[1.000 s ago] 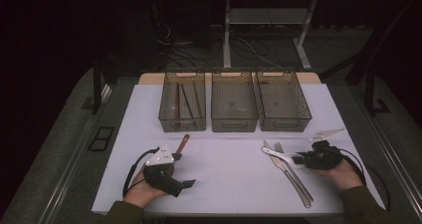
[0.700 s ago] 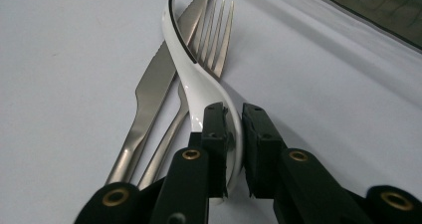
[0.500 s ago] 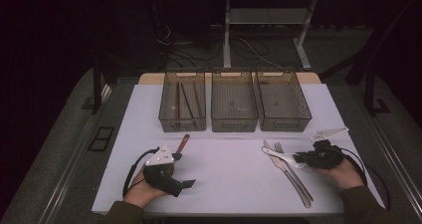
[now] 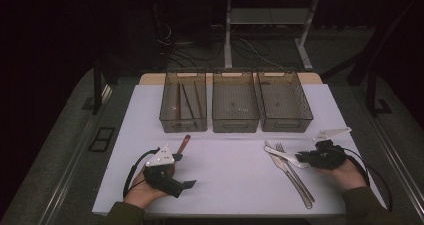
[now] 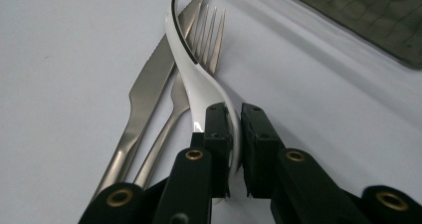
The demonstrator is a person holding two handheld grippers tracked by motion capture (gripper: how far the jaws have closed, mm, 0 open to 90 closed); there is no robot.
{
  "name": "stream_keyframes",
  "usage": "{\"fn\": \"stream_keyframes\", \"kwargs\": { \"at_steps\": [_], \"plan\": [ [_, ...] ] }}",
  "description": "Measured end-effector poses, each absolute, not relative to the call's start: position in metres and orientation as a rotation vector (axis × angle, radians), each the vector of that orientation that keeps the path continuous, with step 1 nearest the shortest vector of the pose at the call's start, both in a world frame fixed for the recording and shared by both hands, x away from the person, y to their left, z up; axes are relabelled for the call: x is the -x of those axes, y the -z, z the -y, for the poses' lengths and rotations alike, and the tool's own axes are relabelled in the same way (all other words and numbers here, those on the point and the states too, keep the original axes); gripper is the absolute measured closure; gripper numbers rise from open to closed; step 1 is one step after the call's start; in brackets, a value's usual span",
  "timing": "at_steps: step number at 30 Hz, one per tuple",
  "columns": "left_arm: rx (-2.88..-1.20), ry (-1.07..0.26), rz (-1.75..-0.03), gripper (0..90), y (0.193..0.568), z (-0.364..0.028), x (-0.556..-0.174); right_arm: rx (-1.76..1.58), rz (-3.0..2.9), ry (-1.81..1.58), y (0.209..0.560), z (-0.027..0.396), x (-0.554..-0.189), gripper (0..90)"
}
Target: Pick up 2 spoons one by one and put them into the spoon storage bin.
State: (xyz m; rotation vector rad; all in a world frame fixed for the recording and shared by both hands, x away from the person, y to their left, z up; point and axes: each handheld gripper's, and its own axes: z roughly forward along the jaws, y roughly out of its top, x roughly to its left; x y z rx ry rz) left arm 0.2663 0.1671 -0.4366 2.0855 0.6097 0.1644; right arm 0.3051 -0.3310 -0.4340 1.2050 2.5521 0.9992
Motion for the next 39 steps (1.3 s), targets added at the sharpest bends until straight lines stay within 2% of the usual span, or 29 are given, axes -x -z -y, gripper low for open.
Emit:
{"fn": "stream_keyframes", "kwargs": {
  "at_steps": [39],
  "plan": [
    [-2.089,-0.167,-0.614,0.5,0.438,-0.166,-0.267,-1.219,-2.286,-1.219,0.383,0.33,-0.313,82.5]
  ]
}}
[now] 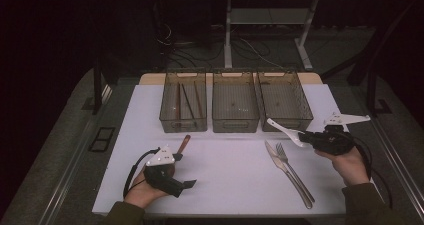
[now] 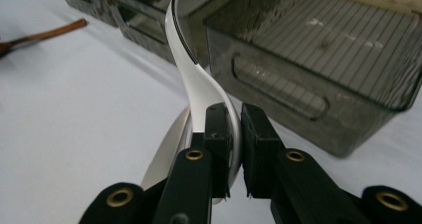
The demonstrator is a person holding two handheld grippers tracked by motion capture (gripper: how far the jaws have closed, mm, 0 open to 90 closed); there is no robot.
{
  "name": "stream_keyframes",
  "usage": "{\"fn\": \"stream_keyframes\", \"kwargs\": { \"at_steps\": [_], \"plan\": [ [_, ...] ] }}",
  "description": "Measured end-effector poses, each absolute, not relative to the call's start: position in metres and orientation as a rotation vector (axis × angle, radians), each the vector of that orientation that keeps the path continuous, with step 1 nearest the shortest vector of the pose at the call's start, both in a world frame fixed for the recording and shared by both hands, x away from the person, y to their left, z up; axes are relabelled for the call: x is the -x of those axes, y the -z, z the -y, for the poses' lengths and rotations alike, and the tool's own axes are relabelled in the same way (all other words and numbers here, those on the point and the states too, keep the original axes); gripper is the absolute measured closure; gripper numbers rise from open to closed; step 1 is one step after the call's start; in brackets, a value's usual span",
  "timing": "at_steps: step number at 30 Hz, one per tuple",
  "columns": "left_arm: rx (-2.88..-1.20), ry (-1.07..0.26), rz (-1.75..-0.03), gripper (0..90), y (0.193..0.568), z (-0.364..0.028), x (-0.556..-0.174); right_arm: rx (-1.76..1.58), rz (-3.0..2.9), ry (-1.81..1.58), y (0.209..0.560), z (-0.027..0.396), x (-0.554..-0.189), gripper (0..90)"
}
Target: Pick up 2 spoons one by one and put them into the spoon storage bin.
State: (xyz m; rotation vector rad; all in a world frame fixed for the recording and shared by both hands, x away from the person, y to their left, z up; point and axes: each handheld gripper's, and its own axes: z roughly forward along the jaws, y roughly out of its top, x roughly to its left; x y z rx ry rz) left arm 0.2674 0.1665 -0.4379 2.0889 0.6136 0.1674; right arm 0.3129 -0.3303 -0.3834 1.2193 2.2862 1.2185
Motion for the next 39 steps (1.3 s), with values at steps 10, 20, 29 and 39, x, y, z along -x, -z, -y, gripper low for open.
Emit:
{"fn": "stream_keyframes", "kwargs": {
  "at_steps": [10,20,29,39],
  "plan": [
    [-2.091,-0.166,-0.616,0.5,0.438,-0.166,-0.268,-1.205,-2.26,-1.243,0.372,0.315,-0.324,82.5],
    [-2.09,-0.166,-0.617,0.5,0.438,-0.166,-0.268,-1.18,-2.257,-1.273,0.365,0.295,-0.334,82.5],
    [-2.088,-0.165,-0.614,0.5,0.438,-0.166,-0.267,-1.173,-2.246,-1.29,0.363,0.281,-0.343,82.5],
    [-2.082,-0.163,-0.614,0.5,0.438,-0.166,-0.267,-1.142,-2.25,-1.286,0.358,0.262,-0.357,82.5]
  ]
}}
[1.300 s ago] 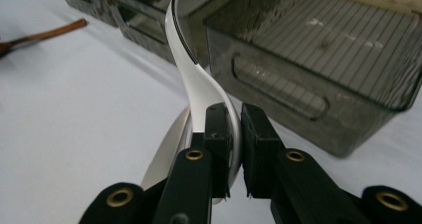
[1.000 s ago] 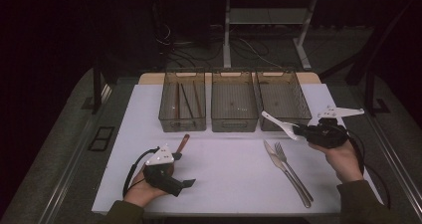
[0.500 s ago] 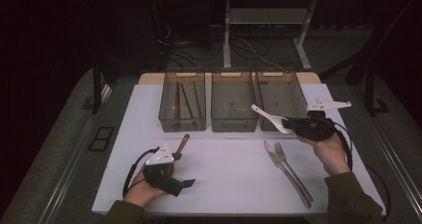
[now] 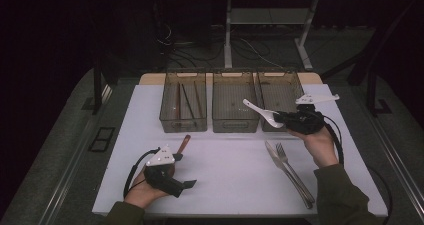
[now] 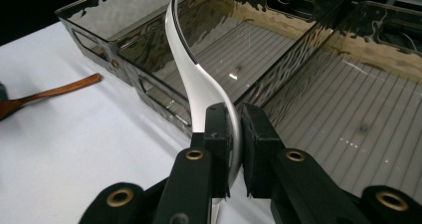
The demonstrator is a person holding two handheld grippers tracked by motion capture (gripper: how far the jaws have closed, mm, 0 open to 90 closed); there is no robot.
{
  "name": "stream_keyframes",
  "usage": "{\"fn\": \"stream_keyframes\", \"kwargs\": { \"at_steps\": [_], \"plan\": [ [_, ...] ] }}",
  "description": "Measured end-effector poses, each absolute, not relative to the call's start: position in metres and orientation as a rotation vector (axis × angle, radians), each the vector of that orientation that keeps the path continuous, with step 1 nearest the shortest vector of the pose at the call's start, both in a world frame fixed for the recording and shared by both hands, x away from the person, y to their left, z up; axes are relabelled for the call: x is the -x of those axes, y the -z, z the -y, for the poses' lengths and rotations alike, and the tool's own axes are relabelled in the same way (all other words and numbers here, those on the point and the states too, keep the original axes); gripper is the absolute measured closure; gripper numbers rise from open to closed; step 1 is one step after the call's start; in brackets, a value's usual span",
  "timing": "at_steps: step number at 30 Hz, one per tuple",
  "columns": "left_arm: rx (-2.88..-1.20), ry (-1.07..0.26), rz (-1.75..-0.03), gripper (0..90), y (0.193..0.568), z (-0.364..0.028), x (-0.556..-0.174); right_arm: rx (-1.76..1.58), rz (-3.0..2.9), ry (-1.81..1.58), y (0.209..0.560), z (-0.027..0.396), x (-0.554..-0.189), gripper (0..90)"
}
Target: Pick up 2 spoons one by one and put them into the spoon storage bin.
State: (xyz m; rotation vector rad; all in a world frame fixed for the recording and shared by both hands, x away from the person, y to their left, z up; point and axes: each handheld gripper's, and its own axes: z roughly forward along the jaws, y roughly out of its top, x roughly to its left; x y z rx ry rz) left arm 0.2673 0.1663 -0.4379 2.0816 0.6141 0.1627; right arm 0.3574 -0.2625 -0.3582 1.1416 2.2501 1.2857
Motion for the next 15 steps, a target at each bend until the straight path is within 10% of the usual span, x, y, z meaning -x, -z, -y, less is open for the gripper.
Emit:
{"fn": "stream_keyframes", "kwargs": {
  "at_steps": [15],
  "plan": [
    [-2.078,-0.159,-0.61,0.5,0.438,-0.166,-0.267,-1.188,-2.264,-1.253,0.366,0.224,-0.399,82.5]
  ]
}}
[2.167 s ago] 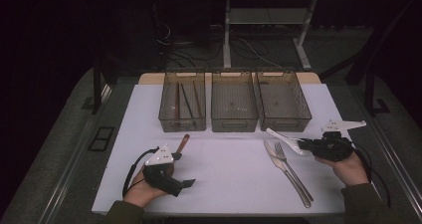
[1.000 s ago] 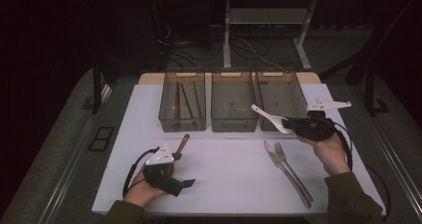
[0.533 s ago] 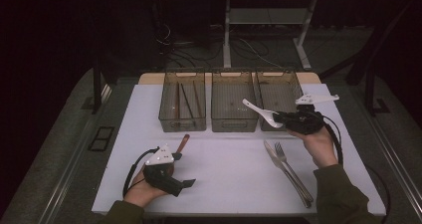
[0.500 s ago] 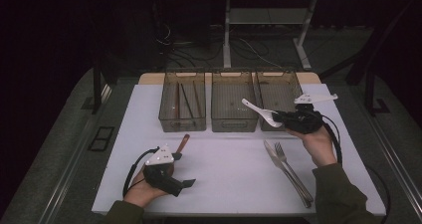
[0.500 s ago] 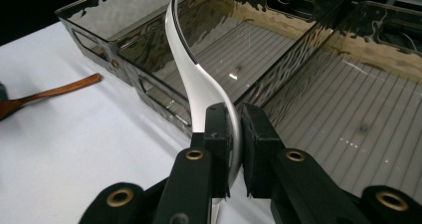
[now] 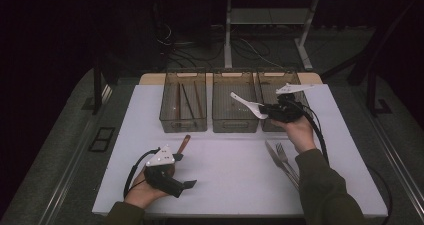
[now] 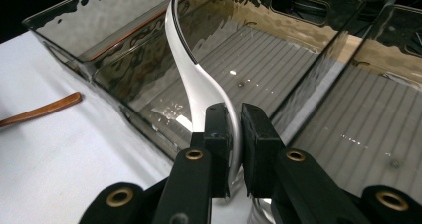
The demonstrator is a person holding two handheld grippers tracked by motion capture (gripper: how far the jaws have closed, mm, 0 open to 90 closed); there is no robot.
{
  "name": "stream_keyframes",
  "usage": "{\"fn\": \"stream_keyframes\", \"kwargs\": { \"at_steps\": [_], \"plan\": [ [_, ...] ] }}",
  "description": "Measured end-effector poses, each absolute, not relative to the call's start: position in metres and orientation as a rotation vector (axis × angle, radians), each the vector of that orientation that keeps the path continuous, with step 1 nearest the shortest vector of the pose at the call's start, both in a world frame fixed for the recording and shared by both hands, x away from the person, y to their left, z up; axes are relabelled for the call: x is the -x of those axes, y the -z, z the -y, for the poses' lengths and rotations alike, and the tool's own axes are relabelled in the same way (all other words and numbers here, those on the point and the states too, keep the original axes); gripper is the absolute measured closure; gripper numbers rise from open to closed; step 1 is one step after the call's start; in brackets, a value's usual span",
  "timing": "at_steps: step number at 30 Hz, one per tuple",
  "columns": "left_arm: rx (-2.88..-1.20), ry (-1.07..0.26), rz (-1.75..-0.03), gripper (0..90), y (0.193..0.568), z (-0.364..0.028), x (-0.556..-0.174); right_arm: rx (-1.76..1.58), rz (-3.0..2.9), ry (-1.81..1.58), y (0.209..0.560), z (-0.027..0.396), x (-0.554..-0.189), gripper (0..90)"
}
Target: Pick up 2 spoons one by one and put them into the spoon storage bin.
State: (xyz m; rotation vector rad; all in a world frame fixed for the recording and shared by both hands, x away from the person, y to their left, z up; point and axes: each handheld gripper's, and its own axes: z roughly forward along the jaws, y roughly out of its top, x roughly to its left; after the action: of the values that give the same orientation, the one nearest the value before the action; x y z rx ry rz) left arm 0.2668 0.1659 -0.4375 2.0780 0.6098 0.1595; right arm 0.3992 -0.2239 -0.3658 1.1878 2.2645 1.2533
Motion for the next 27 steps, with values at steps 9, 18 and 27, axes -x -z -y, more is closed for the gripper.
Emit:
{"fn": "stream_keyframes", "kwargs": {
  "at_steps": [9,18,27],
  "plan": [
    [-2.068,-0.157,-0.614,0.5,0.438,-0.165,-0.266,-1.176,-2.293,-1.171,0.372,0.202,-0.416,82.4],
    [-2.063,-0.156,-0.616,0.5,0.437,-0.165,-0.266,-1.161,-2.329,-1.083,0.384,0.188,-0.426,76.0],
    [-2.061,-0.155,-0.615,0.5,0.437,-0.165,-0.266,-1.199,-2.3,-1.204,0.379,0.194,-0.422,50.2]
  ]
}}
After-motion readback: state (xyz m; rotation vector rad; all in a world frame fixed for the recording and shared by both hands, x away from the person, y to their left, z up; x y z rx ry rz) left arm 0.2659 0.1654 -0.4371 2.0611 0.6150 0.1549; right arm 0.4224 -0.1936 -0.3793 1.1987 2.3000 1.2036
